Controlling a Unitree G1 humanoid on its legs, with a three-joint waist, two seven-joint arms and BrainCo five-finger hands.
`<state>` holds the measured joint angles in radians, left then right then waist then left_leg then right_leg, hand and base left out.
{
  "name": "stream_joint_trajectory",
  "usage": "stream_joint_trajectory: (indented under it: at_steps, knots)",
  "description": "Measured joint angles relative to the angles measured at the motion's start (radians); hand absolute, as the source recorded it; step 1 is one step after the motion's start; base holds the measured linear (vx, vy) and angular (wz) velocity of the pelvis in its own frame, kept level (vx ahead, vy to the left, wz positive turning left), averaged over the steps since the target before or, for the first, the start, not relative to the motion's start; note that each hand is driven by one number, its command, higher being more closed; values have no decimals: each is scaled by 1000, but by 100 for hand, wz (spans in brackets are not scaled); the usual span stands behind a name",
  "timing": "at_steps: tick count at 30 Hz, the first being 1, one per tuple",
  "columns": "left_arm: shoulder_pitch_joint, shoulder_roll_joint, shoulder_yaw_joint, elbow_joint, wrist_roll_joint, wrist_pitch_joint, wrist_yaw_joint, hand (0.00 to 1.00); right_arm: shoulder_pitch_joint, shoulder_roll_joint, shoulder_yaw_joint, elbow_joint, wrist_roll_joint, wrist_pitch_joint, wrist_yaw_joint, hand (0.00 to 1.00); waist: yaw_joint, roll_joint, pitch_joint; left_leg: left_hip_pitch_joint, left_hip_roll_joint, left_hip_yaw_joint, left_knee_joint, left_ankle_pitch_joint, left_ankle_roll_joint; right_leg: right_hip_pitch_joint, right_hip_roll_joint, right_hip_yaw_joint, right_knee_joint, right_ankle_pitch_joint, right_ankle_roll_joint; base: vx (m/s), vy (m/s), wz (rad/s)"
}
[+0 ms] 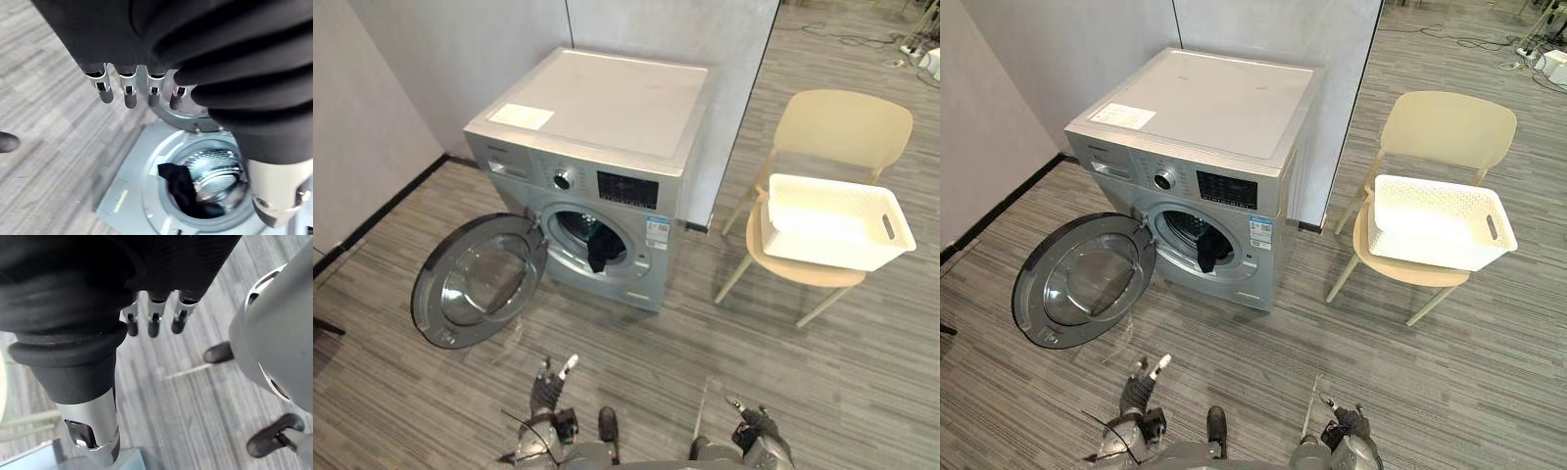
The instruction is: Pick up the laundry basket with both hands and put the clothes into the washing machine.
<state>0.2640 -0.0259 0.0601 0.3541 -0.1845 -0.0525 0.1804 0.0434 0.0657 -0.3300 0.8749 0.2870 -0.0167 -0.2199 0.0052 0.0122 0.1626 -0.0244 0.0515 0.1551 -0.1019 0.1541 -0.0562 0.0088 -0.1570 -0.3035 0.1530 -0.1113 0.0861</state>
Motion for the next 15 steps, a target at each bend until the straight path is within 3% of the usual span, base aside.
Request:
stream_joint_trajectory:
  at_steps: [7,12,15]
  knots:
    - [-32,-17,17,48,19,-7,18,0,23,11,34,-29,-2,-1,0,0,13,-4,-2,18,0,37,0,-10,12,4,0,22,0,-2,3,58,-12,-11]
    - [-129,-18,88,418,42,17,14,0,6,9,11,11,-23,8,9,0,11,-12,-8,48,5,62,-1,-19,7,24,9,49,-17,1,1,61,-21,-17]
    - [-200,25,146,610,74,33,12,0,-41,2,-54,105,-25,26,15,0,6,-24,-16,76,16,74,-1,-26,0,40,23,73,-36,4,-5,34,-37,-27]
